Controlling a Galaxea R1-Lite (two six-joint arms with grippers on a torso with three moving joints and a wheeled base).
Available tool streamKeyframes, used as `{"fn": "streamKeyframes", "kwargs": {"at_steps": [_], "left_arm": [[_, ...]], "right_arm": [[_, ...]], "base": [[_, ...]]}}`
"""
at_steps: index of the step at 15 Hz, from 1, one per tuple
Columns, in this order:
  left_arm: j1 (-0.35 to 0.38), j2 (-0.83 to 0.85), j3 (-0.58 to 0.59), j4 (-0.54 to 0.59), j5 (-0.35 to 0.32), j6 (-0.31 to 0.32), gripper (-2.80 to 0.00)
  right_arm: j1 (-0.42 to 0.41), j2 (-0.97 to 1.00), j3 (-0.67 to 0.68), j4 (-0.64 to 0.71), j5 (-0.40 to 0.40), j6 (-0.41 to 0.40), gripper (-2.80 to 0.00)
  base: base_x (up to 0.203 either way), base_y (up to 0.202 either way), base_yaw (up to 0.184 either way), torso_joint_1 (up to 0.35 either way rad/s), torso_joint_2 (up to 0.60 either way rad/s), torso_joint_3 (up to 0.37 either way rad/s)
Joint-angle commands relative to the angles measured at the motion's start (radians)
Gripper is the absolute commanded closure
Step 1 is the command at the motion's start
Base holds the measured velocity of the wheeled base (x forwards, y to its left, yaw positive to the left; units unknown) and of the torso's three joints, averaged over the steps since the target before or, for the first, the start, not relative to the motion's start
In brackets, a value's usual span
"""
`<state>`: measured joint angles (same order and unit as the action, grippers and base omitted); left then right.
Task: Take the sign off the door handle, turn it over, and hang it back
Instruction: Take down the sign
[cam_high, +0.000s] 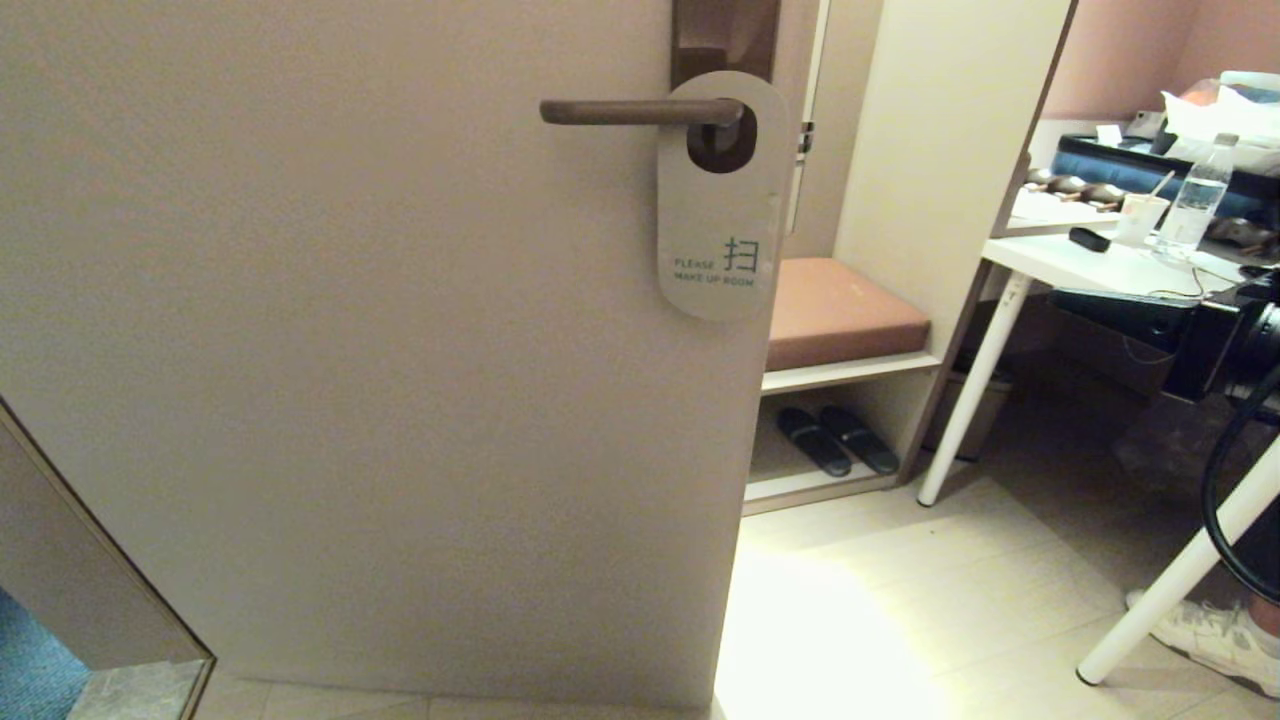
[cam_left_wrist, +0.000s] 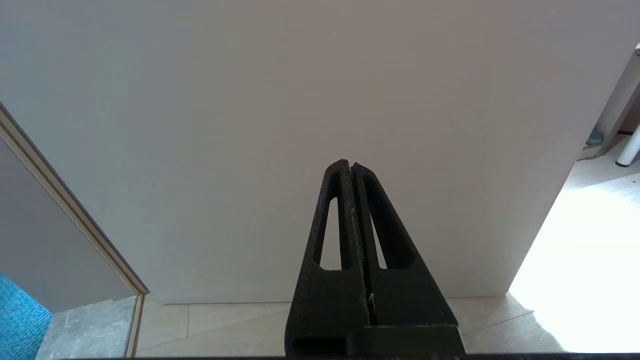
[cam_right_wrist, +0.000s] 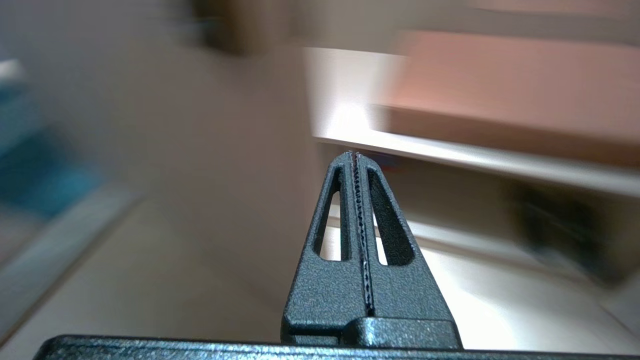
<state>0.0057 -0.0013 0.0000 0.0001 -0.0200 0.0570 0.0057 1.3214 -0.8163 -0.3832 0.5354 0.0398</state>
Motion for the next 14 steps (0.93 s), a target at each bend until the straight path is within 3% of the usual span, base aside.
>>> {"fn": "streamKeyframes", "kwargs": {"at_steps": [1, 2, 3, 5, 14], "left_arm": [[0.000, 0.001, 0.000, 0.000, 0.000, 0.000, 0.00], [0.000, 0.001, 0.000, 0.000, 0.000, 0.000, 0.00], [0.000, 0.001, 0.000, 0.000, 0.000, 0.000, 0.00], [0.000, 0.001, 0.000, 0.000, 0.000, 0.000, 0.00], [0.000, 0.001, 0.000, 0.000, 0.000, 0.000, 0.00]], "right_arm": [[0.002, 0.053, -0.047, -0.003, 0.303, -0.003, 0.00], [0.011, 0.073, -0.077, -0.003, 0.432, -0.010, 0.00], [0.042, 0.101, -0.110, -0.003, 0.509, -0.018, 0.00], [0.097, 0.163, -0.164, -0.003, 0.530, -0.027, 0.00], [0.132, 0.393, -0.445, -0.003, 0.572, -0.100, 0.00]], "base": [[0.000, 0.000, 0.000, 0.000, 0.00, 0.000], [0.000, 0.000, 0.000, 0.000, 0.00, 0.000], [0.000, 0.000, 0.000, 0.000, 0.00, 0.000], [0.000, 0.000, 0.000, 0.000, 0.00, 0.000], [0.000, 0.000, 0.000, 0.000, 0.00, 0.000]]}}
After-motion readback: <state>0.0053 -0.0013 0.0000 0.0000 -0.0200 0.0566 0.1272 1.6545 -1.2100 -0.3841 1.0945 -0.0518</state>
